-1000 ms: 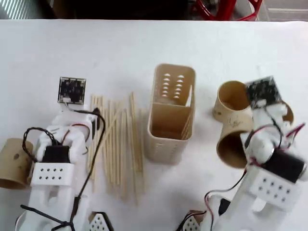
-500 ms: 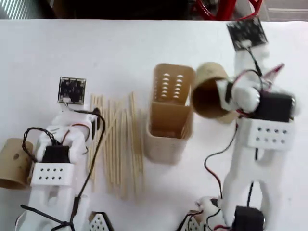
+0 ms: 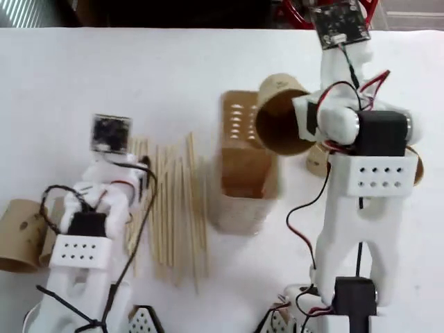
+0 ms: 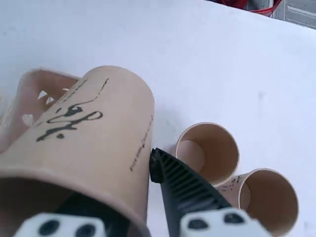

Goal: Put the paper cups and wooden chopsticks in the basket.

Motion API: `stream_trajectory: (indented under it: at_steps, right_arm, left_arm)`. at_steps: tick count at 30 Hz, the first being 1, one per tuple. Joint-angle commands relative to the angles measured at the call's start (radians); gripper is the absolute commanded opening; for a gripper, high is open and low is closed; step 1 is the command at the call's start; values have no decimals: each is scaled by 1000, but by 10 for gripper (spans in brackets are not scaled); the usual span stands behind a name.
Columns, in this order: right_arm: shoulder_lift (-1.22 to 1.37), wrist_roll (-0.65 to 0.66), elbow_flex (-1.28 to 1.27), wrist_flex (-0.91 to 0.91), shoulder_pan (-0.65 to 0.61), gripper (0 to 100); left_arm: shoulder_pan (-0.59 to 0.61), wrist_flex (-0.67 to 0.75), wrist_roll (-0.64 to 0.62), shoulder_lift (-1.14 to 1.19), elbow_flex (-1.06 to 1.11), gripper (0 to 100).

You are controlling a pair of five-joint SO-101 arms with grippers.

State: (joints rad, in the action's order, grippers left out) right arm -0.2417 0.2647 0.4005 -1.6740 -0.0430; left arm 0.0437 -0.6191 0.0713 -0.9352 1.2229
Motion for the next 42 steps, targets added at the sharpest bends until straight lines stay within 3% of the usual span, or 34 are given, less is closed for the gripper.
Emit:
stream_trajectory:
  at_steps: [1, 12, 16, 20, 33, 39, 42]
  right_arm:
    - [-56, 12, 35, -19, 42, 17]
    - [-193, 46, 25, -41, 36, 17]
    - [-266, 80, -120, -30, -68, 17]
    - [-312, 101, -269, 33, -176, 17]
    - [-315, 38, -446, 266, -165, 26]
    - [-315, 38, -446, 278, -166, 188]
    - [-314, 38, -448, 278, -163, 210]
  left_arm:
    - [-97, -23, 11, -4, -14, 155]
    - [-104, -20, 80, -4, -8, 155]
    - [-104, -18, 80, -4, -8, 155]
    - [-104, -23, 80, -4, -8, 155]
    - [-104, -20, 80, -4, -6, 155]
    - [-104, -18, 80, -4, -6, 155]
    - [-104, -20, 80, -4, -6, 155]
